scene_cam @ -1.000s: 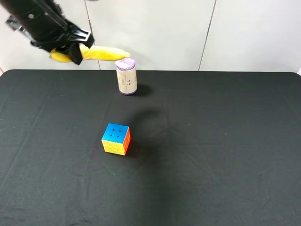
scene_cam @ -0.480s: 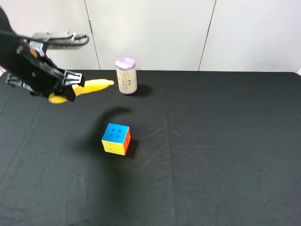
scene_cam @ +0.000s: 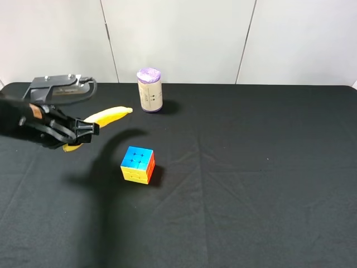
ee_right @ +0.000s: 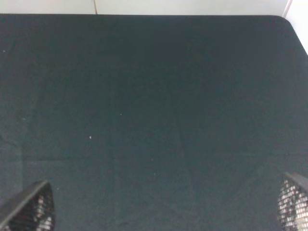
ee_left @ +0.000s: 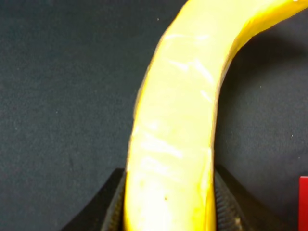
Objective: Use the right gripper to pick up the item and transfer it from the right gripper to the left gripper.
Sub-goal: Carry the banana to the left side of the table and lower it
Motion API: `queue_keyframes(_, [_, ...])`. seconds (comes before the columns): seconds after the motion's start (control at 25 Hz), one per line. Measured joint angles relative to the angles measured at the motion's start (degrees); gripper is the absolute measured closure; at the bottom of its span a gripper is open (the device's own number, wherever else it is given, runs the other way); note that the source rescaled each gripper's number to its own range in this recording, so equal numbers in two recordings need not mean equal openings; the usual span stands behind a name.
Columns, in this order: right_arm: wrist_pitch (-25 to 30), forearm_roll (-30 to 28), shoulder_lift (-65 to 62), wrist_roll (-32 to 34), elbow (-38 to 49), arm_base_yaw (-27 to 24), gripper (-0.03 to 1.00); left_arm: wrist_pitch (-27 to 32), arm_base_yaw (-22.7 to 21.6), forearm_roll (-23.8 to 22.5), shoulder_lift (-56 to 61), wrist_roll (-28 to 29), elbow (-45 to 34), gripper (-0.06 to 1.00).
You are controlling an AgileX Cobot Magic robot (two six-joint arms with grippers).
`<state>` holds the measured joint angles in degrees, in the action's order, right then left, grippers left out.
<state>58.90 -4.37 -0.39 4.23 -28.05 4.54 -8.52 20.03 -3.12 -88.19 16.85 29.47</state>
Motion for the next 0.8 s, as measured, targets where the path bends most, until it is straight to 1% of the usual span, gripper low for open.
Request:
queue_keyframes(0.12, [0.0,0.0,0.0,0.0,0.0,0.0,-0.03,-3.75,0.0,0.0,0.05,0.0,-2.21,0.94])
queue_keyframes(0.2, [0.0,0.0,0.0,0.0,0.0,0.0,-0.03,-4.95,0.0,0.0,-0.1,-0.59,-3.18,0.94])
queue_keyframes(0.4, [0.0,0.0,0.0,-0.02,0.0,0.0,-0.03,-5.42,0.0,0.0,-0.24,-3.14,-3.84,0.94])
queue_keyframes(0.6, [0.0,0.0,0.0,-0.02,0.0,0.0,-0.03,-5.23,0.0,0.0,-0.24,-3.46,-3.84,0.94])
queue_keyframes(0.64, [0.0,0.0,0.0,-0.02,0.0,0.0,-0.03,-5.01,0.0,0.0,-0.24,-3.46,-3.84,0.93])
queue_keyframes(0.68, [0.0,0.0,0.0,-0.02,0.0,0.0,-0.03,-4.72,0.0,0.0,-0.24,-3.46,-3.84,0.83])
queue_keyframes(0.72, [0.0,0.0,0.0,-0.02,0.0,0.0,-0.03,-4.17,0.0,0.05,-0.24,-3.37,-3.84,0.68])
queue_keyframes(0.76, [0.0,0.0,0.0,-0.02,0.0,0.0,-0.03,-3.55,0.0,0.05,-0.24,-3.21,-3.84,0.46])
queue_keyframes(0.8, [0.0,0.0,0.0,-0.02,0.0,0.0,-0.03,-2.73,0.0,0.05,-0.24,-2.99,-3.84,0.26])
